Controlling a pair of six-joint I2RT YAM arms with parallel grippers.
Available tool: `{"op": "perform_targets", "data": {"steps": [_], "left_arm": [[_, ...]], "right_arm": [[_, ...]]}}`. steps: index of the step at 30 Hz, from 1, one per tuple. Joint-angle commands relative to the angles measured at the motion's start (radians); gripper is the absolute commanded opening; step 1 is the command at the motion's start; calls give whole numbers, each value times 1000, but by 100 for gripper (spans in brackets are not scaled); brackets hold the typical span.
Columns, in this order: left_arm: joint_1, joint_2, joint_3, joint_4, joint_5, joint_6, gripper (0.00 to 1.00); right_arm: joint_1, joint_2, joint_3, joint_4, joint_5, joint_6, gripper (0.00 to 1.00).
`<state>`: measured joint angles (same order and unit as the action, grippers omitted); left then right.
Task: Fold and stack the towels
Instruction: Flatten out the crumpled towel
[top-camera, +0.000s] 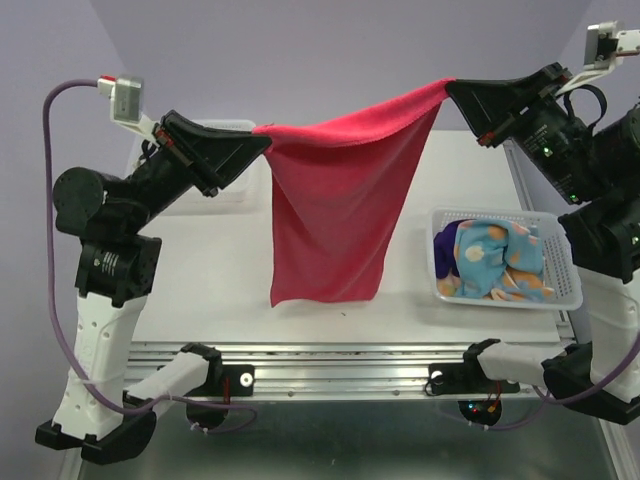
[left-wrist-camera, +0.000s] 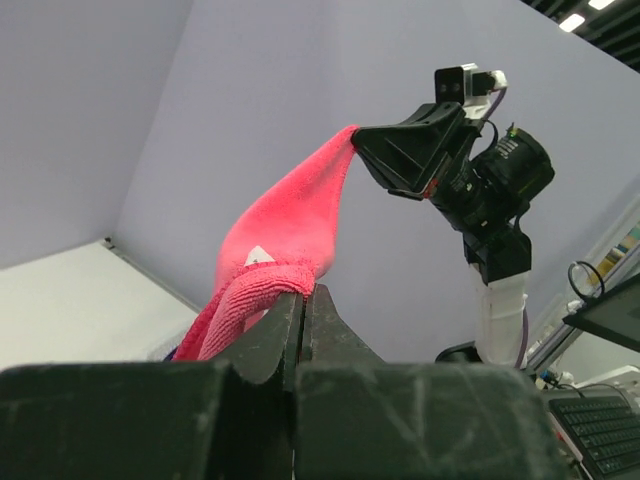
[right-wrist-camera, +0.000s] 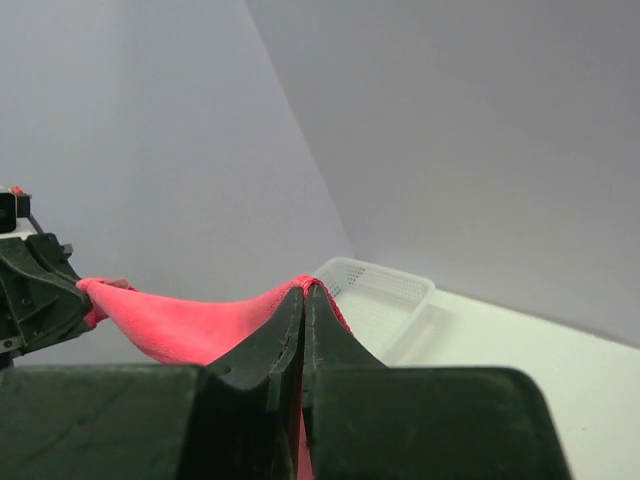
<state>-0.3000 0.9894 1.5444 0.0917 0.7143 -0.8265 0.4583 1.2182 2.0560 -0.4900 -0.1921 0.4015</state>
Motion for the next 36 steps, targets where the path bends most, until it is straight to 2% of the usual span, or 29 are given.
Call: {"op": "perform_targets", "data": {"steps": [1, 6, 10, 17, 22, 28, 31, 36], "left_arm": [[-4, -49, 22, 45, 5, -11, 0], [-4, -22, -1, 13, -74, 36, 0], [-1, 64, -24, -27, -174, 105, 0], [79, 381, -49, 97, -239, 141, 0], [90, 596, 63, 120, -329, 210, 0], [117, 992, 394, 100, -372, 260, 0], [122, 1131, 533, 100, -357, 276, 0], [127, 1252, 666, 105, -339, 276, 0]], "right_arm": [[0, -68, 52, 30, 32, 37, 1], [0, -52, -22, 67, 155, 10, 1], [0, 12, -101, 123, 259, -16, 1], [-21, 259, -184, 278, 554, -145, 1], [-125, 473, -146, 378, 435, -138, 1], [-190, 785, 36, 450, 350, -135, 1], [-211, 923, 140, 481, 306, -144, 1], [-236, 1041, 214, 516, 229, -135, 1]]}}
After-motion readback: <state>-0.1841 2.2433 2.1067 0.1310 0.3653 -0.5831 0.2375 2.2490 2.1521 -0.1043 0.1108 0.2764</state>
